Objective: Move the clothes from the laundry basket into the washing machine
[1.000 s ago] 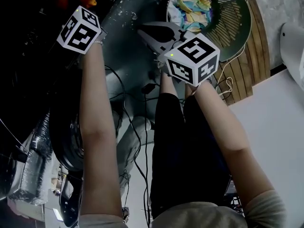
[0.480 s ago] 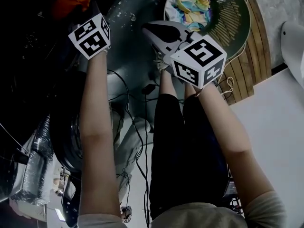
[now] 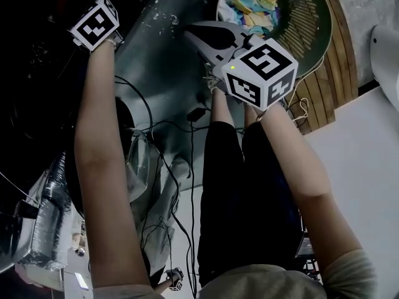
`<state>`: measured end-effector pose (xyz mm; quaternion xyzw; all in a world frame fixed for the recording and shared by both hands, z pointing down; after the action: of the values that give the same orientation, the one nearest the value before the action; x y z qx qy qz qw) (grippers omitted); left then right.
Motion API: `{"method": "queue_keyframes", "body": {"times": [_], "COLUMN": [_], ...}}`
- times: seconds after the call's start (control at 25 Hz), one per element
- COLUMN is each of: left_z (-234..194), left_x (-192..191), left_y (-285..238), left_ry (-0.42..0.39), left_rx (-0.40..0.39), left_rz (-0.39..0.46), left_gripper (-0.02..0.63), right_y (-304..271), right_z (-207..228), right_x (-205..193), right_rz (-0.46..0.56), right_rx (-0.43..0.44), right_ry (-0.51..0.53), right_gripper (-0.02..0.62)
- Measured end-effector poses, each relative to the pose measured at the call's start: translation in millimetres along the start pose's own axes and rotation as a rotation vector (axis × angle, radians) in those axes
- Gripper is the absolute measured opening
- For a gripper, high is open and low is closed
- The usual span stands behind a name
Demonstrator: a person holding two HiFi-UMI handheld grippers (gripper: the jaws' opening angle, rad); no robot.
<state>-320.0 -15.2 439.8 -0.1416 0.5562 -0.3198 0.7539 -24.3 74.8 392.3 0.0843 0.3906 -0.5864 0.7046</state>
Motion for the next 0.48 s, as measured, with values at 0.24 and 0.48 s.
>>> {"method": "queue_keyframes", "body": {"times": [0.24, 0.48], "left_z": [9, 57], "left_x": [3, -4], "left_y": [32, 105], "left_ry": [0.141, 0.28], "left_rx": [0.007, -0.112], "left_rz": [0.081, 0.126], "left_gripper": [0.127, 0.127], "right_y": [10, 39], "right_z": [9, 18], "right_x": [-1, 13], "right_rz": [-0.005, 0.001], "right_rx": [-0.055, -0.13], "right_ry": [-0.016, -0.037], "right_gripper": [0.02, 0.02]}}
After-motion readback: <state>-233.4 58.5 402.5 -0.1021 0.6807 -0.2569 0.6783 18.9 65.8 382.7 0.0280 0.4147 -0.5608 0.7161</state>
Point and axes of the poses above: the fingertips, and each gripper's own axes: y backward along the fingers, z to its right, x out of its top, the point moved 9 cm from there along y, backward along the fingers, and after that the axes turned 8 degrees about z, right-handed, at the moved point
